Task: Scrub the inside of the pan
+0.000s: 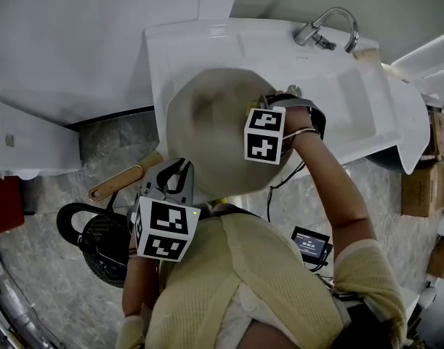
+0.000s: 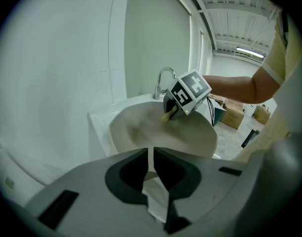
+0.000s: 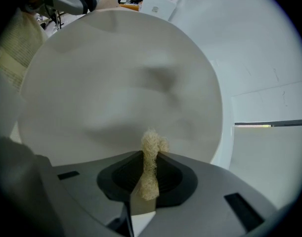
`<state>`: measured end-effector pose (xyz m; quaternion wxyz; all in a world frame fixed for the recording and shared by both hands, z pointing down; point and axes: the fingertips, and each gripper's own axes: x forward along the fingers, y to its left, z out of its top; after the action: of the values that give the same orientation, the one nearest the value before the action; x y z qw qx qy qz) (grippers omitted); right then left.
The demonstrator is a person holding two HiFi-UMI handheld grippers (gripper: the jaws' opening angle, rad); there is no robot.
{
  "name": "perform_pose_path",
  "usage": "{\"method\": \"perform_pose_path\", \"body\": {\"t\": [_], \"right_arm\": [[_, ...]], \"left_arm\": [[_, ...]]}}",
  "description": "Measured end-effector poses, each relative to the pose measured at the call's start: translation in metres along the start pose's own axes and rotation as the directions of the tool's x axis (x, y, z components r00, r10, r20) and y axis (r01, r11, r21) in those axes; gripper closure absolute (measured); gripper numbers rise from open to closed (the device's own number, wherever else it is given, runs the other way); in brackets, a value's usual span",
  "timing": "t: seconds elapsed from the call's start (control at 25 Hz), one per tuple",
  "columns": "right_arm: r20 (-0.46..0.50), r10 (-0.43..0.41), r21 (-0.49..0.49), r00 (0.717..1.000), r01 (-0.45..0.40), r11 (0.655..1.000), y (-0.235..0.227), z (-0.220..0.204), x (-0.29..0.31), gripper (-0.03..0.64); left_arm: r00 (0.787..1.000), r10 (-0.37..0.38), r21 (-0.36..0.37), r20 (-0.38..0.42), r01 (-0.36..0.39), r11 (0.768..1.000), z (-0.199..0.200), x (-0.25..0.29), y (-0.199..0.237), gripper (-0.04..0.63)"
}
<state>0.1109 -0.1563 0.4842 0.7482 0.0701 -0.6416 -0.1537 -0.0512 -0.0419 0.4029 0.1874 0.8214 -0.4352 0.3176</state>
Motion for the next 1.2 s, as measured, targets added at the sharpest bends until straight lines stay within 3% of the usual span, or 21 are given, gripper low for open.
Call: {"method": "perform_pose_path", "body": {"t": [0.28,0.64,1.2], "right_arm": [[-0.013,0.134,0.022,0.991,-0.134,0.991,0.025,-0.004,-0.003,0.54],[-0.025,0.232,0.002,0.972,-0.232,0.973,0.048,-0.002,-0.009,0.54],[0.029,0.405,-0.012,0.914,-0.405,0.914,0.088,0.008,-0.023,0.54]], "left_arm": [[1.0,-0.002,0.003,-0.001,0.002,1.0,-0.002,-0.001,-0.002,0.511],[1.0,0.002,0.001,0.0,-0.002,1.0,-0.007,-0.005,-0.005,0.511],[1.0,0.007,0.0,0.005,-0.007,1.0,-0.01,-0.008,-0.007,0.511]]}}
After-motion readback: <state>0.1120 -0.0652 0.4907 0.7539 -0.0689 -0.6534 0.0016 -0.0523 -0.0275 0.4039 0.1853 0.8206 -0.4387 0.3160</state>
